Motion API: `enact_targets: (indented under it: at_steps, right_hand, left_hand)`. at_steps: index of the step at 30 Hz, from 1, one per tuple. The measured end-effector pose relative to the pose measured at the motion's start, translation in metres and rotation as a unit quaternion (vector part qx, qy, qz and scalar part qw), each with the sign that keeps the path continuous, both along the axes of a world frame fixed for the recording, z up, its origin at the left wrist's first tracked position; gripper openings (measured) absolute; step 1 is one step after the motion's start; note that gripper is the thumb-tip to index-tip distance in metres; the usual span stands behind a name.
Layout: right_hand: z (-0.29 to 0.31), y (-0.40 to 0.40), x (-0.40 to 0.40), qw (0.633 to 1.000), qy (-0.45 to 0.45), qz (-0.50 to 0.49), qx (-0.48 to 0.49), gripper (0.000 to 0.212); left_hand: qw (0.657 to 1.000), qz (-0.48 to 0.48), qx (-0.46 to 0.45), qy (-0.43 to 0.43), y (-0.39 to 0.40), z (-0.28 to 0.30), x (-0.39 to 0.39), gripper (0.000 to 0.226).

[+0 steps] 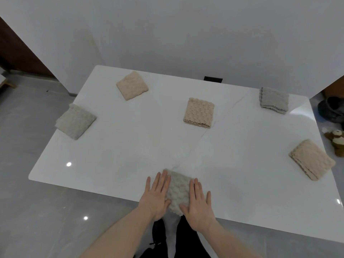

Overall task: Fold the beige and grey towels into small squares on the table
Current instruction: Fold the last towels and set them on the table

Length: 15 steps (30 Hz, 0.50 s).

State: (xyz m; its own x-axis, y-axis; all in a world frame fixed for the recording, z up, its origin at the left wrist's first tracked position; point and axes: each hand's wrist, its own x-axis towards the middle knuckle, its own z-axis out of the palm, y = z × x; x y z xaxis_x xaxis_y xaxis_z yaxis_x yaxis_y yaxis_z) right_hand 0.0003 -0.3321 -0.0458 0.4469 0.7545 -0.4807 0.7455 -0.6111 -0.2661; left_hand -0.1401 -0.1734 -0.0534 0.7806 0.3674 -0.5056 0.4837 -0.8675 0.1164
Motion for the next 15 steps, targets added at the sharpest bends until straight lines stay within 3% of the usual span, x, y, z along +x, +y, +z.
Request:
enact_targets:
  at_steps: [9, 15]
  right_hand:
    - [0.008, 0.008, 0.024, 0.998, -0.033, 0.036, -0.039, 0.099]
    - [0.039, 0.012, 0.025, 0.998, 0.011, 0.054, -0.025, 0.114]
  left_hand:
    - [0.998, 0.027, 0.002, 0.048, -0.003, 0.013, 0.011, 0.083]
    - [0.992, 0.083, -0.024, -0.093, -0.014, 0.024, 0.005, 0.082]
